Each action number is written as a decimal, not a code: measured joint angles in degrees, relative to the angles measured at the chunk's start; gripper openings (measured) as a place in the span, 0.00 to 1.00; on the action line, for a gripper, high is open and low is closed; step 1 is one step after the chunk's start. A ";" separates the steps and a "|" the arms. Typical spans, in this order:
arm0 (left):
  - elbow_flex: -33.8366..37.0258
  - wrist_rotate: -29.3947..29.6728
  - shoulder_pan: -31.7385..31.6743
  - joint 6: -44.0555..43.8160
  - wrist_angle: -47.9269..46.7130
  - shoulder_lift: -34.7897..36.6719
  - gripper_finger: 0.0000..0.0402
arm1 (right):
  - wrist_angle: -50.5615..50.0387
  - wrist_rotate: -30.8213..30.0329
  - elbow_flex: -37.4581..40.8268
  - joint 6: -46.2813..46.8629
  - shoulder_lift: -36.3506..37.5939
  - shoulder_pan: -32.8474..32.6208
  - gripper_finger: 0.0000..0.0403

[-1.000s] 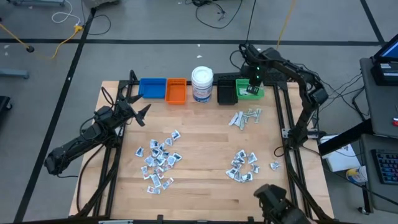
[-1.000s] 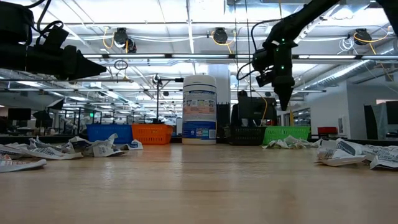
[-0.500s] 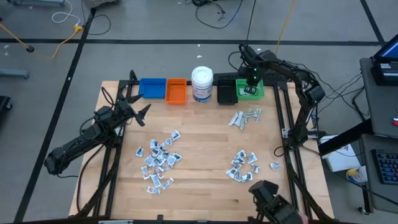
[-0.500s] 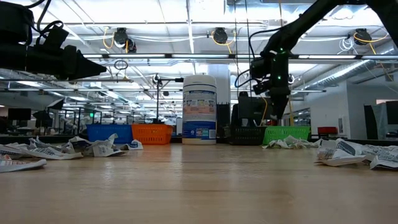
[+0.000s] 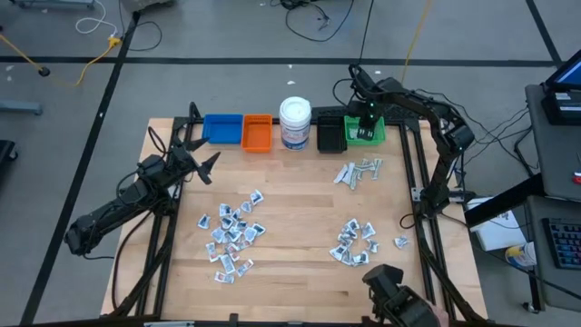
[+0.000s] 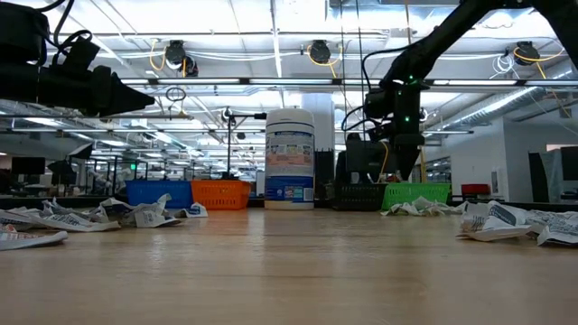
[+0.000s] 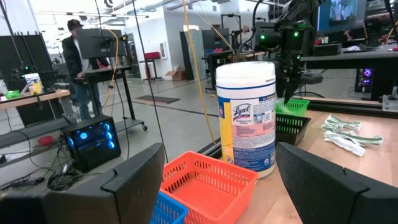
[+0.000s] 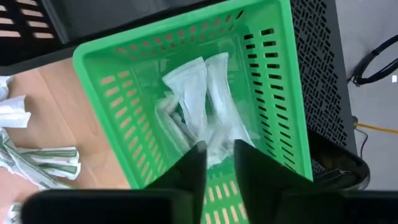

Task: Pick & Place First Aid Supplies
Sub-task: Put the bandage into the green bin

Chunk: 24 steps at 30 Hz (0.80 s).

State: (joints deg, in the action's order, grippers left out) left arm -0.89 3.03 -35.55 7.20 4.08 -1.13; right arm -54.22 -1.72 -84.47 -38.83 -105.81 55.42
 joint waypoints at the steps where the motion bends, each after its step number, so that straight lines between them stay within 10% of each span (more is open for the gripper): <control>1: 0.00 0.00 0.00 0.00 0.00 0.02 0.77 | -0.01 0.01 0.00 0.01 0.08 0.00 0.24; 10: 0.02 0.00 0.00 0.00 0.00 0.00 0.77 | -0.20 -0.40 0.00 6.82 0.38 -0.39 0.39; 24: 0.00 0.00 0.00 0.00 0.00 0.02 0.77 | -3.46 -10.23 0.00 44.18 6.99 -5.84 0.37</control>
State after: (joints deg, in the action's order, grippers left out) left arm -0.88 3.03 -35.54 7.20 4.08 -1.11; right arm -57.69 -11.94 -84.47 5.35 -98.82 49.58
